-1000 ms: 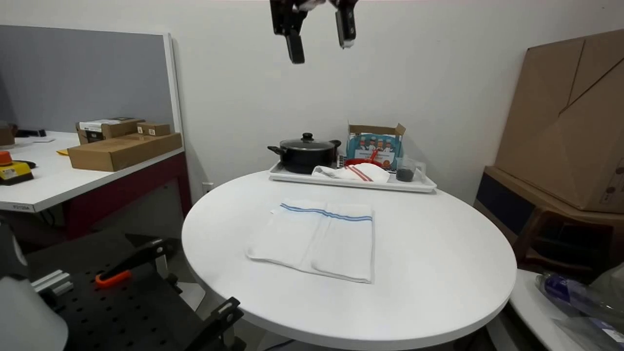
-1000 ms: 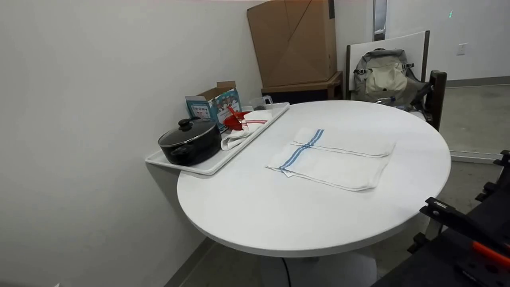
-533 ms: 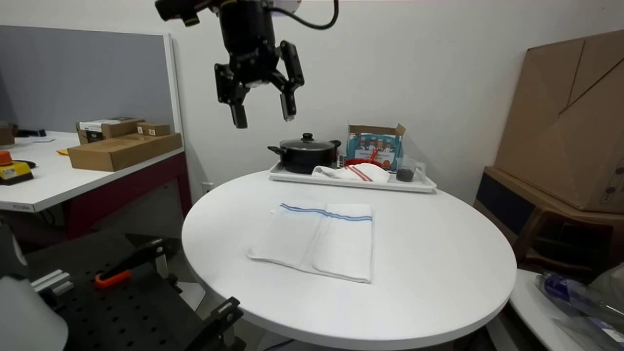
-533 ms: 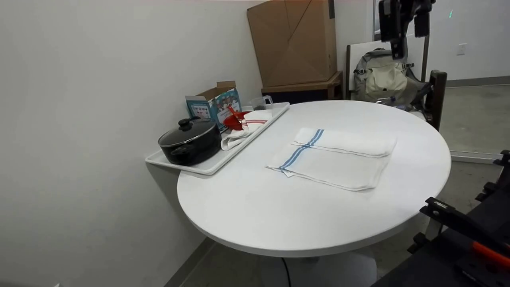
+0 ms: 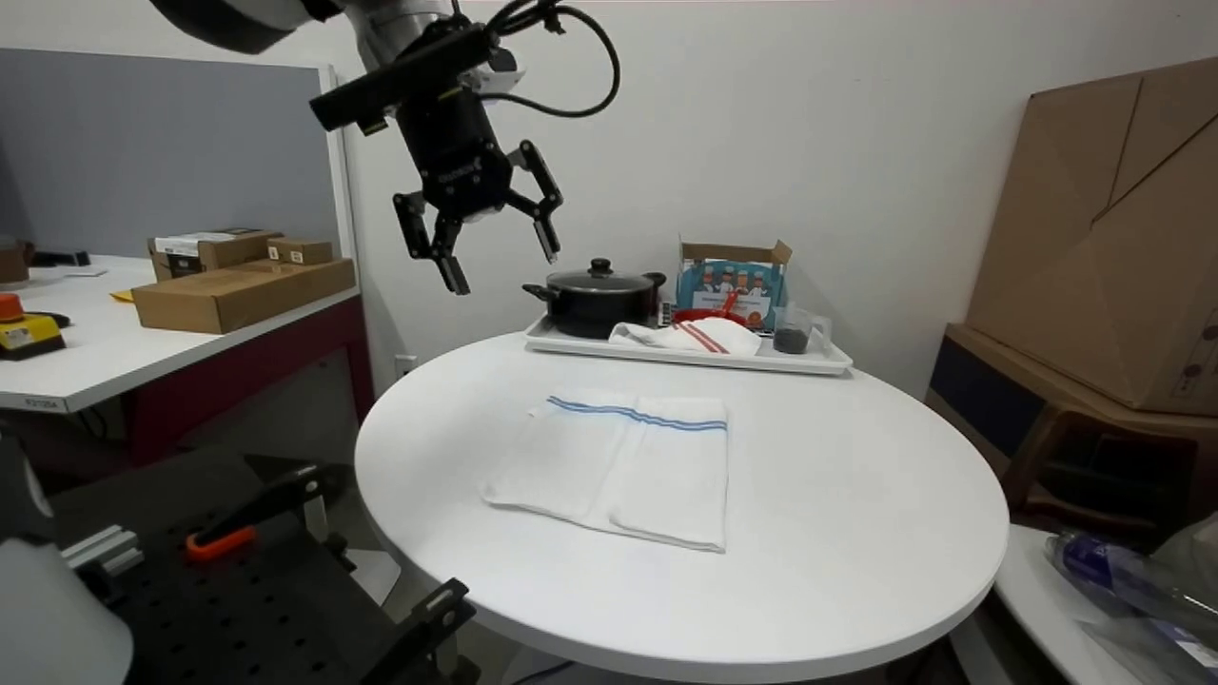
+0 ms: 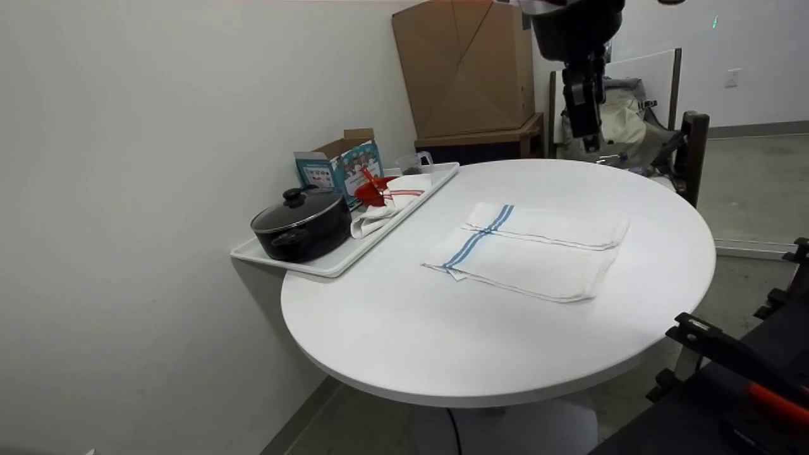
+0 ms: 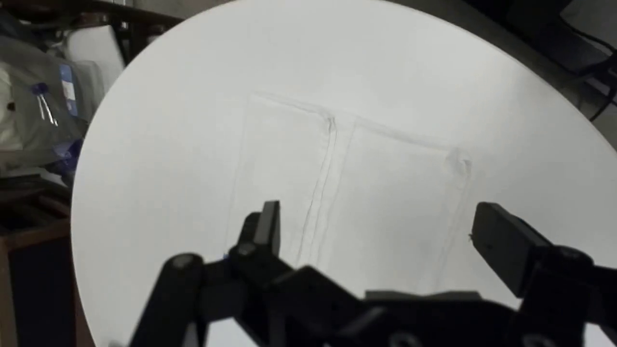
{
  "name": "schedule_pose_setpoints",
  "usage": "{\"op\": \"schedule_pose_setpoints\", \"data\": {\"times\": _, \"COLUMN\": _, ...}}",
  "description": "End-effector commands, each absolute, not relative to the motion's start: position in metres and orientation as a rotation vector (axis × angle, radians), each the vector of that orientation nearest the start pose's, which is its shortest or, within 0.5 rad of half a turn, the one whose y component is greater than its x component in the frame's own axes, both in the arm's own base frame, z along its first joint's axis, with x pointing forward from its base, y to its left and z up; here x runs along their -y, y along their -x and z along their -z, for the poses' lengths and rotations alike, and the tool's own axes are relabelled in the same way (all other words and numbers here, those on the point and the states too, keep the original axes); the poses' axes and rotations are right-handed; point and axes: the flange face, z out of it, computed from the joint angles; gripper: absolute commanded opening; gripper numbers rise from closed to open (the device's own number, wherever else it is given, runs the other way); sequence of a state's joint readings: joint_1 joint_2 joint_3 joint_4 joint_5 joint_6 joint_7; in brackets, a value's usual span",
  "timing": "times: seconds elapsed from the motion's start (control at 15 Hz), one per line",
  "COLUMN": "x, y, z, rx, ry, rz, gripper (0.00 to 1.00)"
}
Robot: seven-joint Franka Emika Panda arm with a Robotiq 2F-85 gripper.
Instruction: Fold the towel on the table
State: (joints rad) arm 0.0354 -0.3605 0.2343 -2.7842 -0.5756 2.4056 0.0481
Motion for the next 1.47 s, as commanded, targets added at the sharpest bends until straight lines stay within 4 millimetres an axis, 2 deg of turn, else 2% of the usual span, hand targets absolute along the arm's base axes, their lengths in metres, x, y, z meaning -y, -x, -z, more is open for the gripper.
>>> {"op": "schedule_pose_setpoints", "data": {"times": 0.0, "x": -0.092, "y": -0.361, "z": -0.283, "rx": 1.071, "ry": 3.352, "rz": 0.037, "gripper": 1.00}}
{"op": "schedule_pose_setpoints", "data": {"times": 0.27, "x": -0.078, "y": -0.364, "z": -0.265, "rx": 0.859, "ry": 3.267, "rz": -0.064, "gripper": 1.00}}
{"op": "schedule_pose_setpoints", "data": {"times": 0.47, "x": -0.070, "y": -0.366, "z": -0.251, "rx": 0.823, "ry": 3.255, "rz": -0.103, "gripper": 1.00}}
{"op": "schedule_pose_setpoints", "data": {"times": 0.87, "x": -0.085, "y": -0.364, "z": -0.221, "rx": 1.000, "ry": 3.233, "rz": -0.083, "gripper": 1.00}}
{"op": "schedule_pose_setpoints", "data": {"times": 1.13, "x": -0.087, "y": -0.355, "z": -0.195, "rx": 1.192, "ry": 3.231, "rz": -0.065, "gripper": 0.98}}
{"op": "schedule_pose_setpoints", "data": {"times": 1.4, "x": -0.084, "y": -0.346, "z": -0.176, "rx": 1.253, "ry": 3.225, "rz": -0.082, "gripper": 1.00}}
